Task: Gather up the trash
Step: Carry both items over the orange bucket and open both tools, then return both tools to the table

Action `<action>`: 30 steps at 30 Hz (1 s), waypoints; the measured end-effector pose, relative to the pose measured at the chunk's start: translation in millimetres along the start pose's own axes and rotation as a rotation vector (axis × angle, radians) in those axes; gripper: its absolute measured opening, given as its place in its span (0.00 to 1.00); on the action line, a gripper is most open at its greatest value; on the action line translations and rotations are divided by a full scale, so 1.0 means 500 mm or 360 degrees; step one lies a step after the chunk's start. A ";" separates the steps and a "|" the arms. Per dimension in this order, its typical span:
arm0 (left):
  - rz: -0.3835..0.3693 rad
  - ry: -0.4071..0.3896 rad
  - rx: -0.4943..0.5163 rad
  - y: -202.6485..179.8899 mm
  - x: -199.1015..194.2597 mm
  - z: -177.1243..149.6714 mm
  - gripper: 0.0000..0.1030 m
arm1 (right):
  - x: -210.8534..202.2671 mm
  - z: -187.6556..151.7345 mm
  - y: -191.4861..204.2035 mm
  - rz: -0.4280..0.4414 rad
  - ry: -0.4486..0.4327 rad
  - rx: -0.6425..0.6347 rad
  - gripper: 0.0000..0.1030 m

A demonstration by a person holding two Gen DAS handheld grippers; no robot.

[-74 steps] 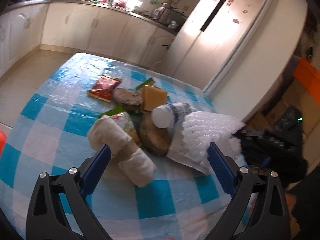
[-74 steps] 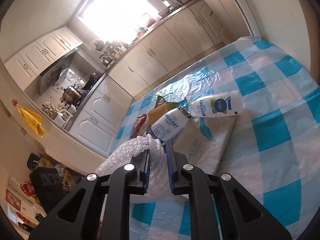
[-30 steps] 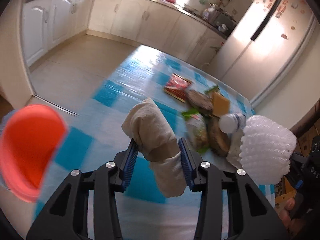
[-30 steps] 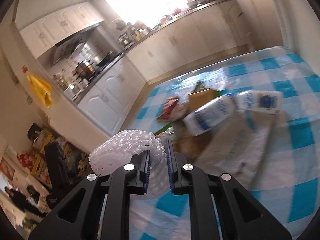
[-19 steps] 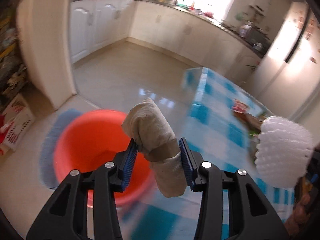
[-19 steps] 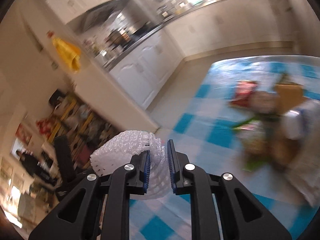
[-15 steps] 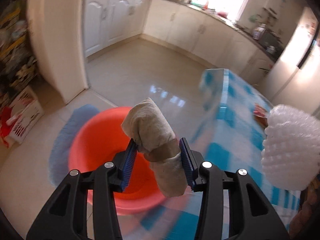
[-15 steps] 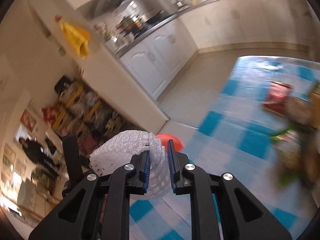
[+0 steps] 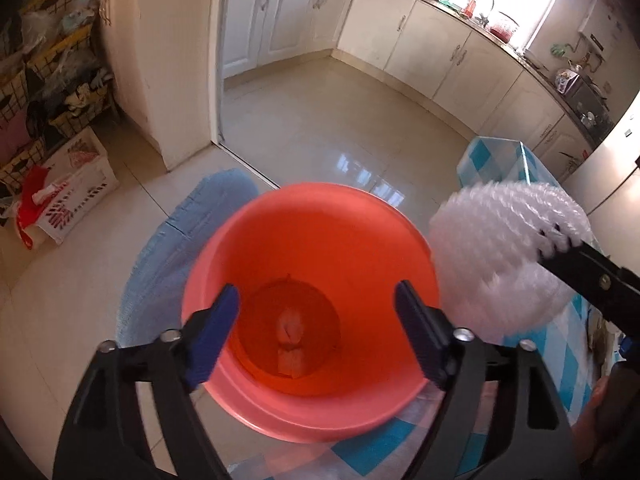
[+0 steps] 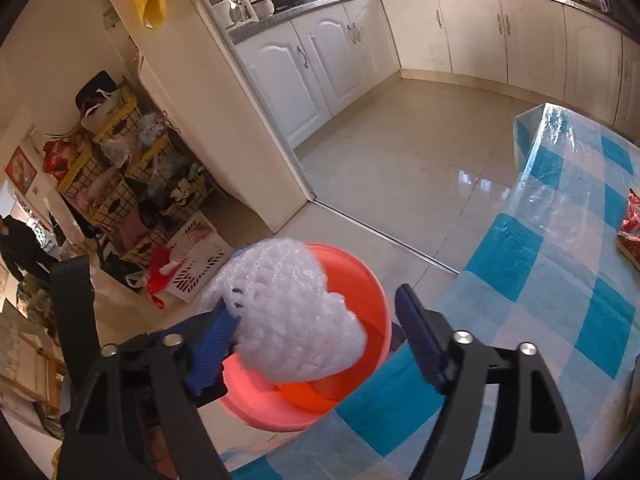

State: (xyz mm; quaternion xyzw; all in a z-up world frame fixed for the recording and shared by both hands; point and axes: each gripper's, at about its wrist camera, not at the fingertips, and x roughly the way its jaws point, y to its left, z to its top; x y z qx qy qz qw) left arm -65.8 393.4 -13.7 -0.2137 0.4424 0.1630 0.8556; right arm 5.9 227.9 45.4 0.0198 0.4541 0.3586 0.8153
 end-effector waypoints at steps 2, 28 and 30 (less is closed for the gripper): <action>0.0011 -0.0024 -0.0012 0.006 -0.002 0.004 0.80 | 0.003 -0.001 0.000 0.0026 0.0013 0.0005 0.76; -0.0072 -0.0250 0.0181 -0.054 -0.125 -0.027 0.87 | -0.155 -0.071 -0.087 -0.0158 -0.0141 0.0185 0.86; -0.0100 -0.0301 0.0325 -0.109 -0.144 -0.041 0.88 | -0.204 -0.101 -0.111 -0.0232 -0.0207 0.0212 0.86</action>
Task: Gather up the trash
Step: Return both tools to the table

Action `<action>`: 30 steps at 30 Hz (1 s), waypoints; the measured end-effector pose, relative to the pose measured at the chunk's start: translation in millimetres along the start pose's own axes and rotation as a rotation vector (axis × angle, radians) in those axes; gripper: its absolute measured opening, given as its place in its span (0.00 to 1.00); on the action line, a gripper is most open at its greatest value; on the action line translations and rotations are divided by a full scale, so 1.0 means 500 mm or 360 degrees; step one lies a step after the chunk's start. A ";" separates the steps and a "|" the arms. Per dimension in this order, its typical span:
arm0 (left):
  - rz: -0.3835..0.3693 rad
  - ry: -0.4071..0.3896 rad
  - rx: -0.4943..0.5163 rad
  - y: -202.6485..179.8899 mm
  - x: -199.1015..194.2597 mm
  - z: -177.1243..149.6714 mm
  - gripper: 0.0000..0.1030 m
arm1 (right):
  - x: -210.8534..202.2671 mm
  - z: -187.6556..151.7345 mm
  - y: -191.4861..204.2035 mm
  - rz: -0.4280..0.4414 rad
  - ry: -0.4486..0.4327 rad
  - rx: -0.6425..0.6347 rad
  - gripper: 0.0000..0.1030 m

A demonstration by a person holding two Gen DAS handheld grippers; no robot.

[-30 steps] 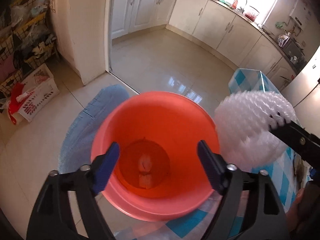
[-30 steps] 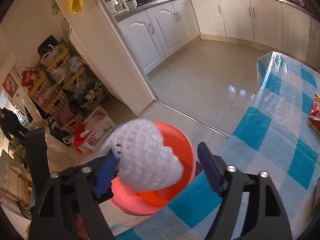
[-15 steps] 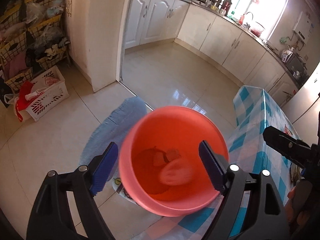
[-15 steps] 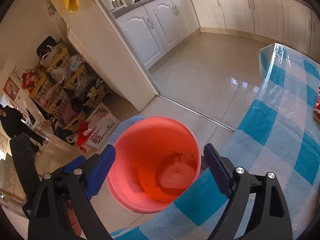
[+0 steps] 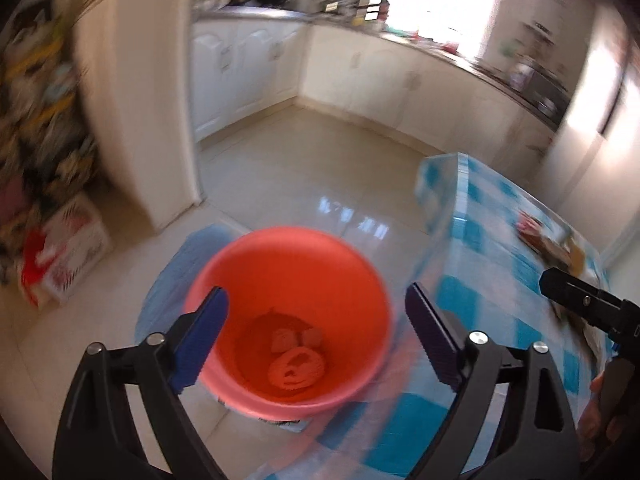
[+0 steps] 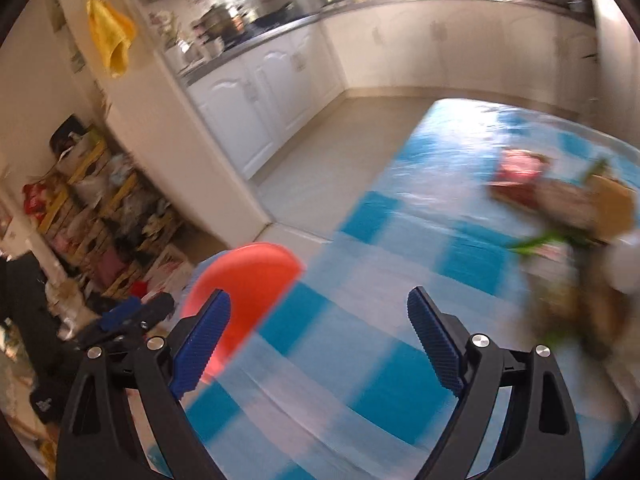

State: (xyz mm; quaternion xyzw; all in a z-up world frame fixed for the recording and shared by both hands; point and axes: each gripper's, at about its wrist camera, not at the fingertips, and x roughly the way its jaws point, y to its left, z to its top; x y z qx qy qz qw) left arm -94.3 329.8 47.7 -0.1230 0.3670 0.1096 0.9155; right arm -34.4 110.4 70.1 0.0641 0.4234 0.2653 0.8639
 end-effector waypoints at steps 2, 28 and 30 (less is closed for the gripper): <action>-0.0026 -0.0037 0.0144 -0.057 -0.017 -0.004 0.88 | -0.044 -0.016 -0.031 -0.0085 -0.0060 0.0024 0.86; -0.0490 0.0123 0.0798 -0.523 0.007 -0.078 0.90 | -0.357 -0.204 -0.462 -0.0479 -0.0287 0.0632 0.87; -0.0465 0.0183 0.0667 -0.526 0.040 -0.061 0.90 | -0.348 -0.206 -0.466 -0.0456 -0.0271 0.0639 0.87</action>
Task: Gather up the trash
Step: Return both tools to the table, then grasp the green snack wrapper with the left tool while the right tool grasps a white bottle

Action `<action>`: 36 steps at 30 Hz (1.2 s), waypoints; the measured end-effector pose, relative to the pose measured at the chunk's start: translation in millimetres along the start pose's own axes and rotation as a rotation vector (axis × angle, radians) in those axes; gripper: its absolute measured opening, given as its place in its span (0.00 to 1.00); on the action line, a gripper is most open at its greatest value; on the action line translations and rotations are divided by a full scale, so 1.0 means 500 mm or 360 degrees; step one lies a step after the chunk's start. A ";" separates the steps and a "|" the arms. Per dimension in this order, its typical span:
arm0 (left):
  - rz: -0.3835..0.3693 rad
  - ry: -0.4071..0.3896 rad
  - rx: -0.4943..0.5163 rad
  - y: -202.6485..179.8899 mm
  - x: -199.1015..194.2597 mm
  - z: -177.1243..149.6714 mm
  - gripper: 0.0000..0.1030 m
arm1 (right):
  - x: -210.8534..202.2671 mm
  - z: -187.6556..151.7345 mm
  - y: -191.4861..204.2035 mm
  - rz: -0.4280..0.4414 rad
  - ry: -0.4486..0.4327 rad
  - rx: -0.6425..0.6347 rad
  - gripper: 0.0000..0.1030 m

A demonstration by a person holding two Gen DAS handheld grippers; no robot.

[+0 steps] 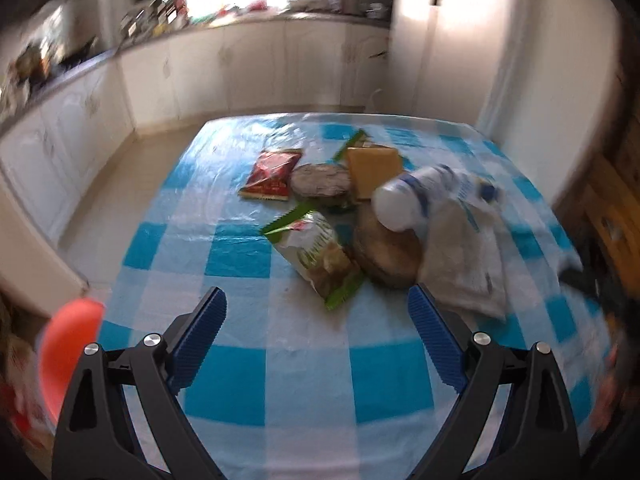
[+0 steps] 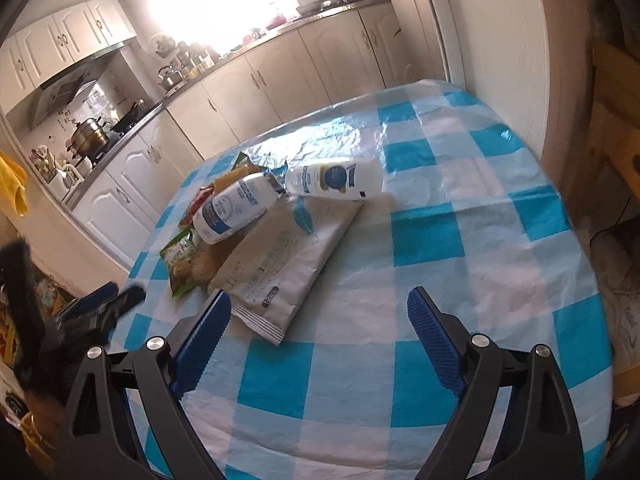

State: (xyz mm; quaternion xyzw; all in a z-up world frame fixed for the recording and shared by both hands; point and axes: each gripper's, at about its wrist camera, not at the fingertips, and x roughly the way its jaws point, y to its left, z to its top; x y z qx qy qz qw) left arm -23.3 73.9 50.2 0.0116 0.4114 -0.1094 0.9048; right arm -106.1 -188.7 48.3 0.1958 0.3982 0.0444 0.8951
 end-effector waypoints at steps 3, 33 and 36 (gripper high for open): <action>-0.0017 0.0044 -0.0174 0.014 0.033 0.019 0.90 | 0.008 0.000 -0.002 0.0020 0.0013 0.0001 0.87; 0.0112 0.0180 -0.0438 0.026 0.144 0.064 0.39 | 0.145 0.163 -0.060 0.0068 0.0049 -0.0202 0.86; 0.0083 0.0174 -0.0448 0.033 0.136 0.063 0.36 | 0.167 0.193 -0.065 0.0061 0.0026 -0.0271 0.86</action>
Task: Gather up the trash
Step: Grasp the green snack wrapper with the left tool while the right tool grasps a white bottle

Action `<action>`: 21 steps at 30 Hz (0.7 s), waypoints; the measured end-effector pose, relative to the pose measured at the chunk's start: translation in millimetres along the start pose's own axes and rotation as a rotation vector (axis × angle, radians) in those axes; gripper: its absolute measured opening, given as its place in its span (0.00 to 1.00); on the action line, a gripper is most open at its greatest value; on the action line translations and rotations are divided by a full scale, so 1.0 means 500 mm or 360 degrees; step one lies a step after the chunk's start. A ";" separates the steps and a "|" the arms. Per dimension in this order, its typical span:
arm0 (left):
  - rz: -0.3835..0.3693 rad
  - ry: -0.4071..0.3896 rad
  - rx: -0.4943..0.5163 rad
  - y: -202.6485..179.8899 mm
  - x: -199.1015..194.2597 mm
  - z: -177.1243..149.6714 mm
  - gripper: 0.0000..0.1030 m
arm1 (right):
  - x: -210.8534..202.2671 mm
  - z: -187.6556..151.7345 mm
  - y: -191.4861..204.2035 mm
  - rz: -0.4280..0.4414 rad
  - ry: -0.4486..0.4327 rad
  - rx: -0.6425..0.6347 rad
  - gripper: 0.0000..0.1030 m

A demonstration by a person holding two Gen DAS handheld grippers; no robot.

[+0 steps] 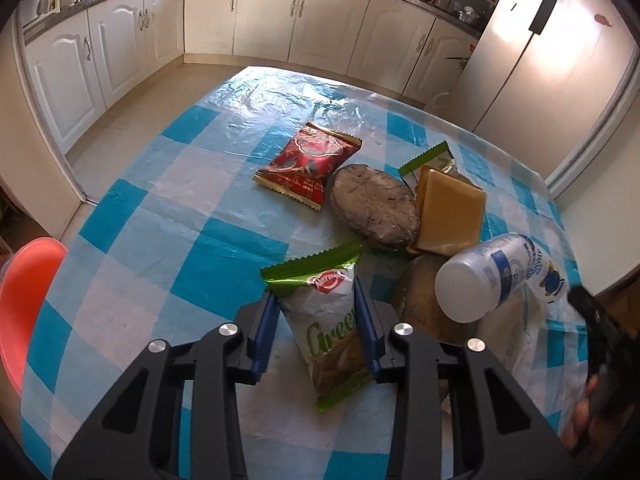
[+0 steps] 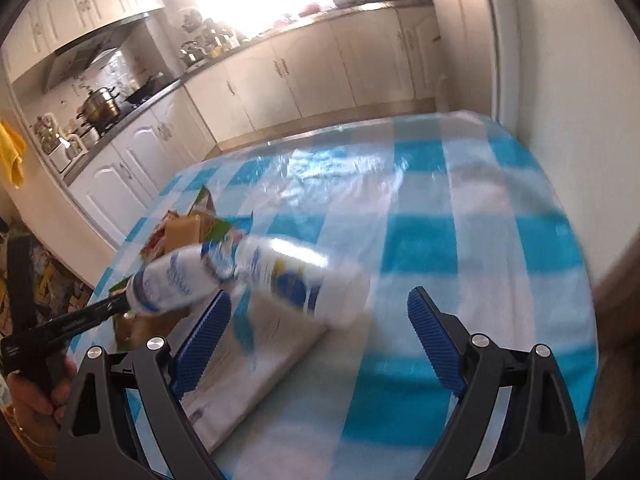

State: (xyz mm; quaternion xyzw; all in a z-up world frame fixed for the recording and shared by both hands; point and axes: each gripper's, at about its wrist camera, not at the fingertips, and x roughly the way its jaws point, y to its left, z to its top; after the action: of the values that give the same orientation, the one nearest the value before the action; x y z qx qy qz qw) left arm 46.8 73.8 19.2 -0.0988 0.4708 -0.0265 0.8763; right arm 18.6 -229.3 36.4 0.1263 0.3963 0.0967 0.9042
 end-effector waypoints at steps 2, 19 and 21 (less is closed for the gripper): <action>-0.0005 0.0004 -0.0006 0.006 -0.002 0.000 0.35 | 0.020 0.020 -0.009 -0.0003 0.0009 -0.0049 0.86; -0.0051 0.0006 0.0035 0.033 -0.023 -0.017 0.35 | 0.071 0.021 0.018 0.0165 0.0141 -0.0247 0.52; -0.0055 0.0003 0.0043 0.032 -0.025 -0.020 0.35 | 0.066 0.013 0.023 0.0149 0.0159 -0.0250 0.49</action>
State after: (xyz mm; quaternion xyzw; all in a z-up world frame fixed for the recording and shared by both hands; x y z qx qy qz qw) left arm 31.0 89.8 20.8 -0.0950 0.4693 -0.0481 0.8766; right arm 44.3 -210.3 21.4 0.0683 0.4258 0.1760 0.8849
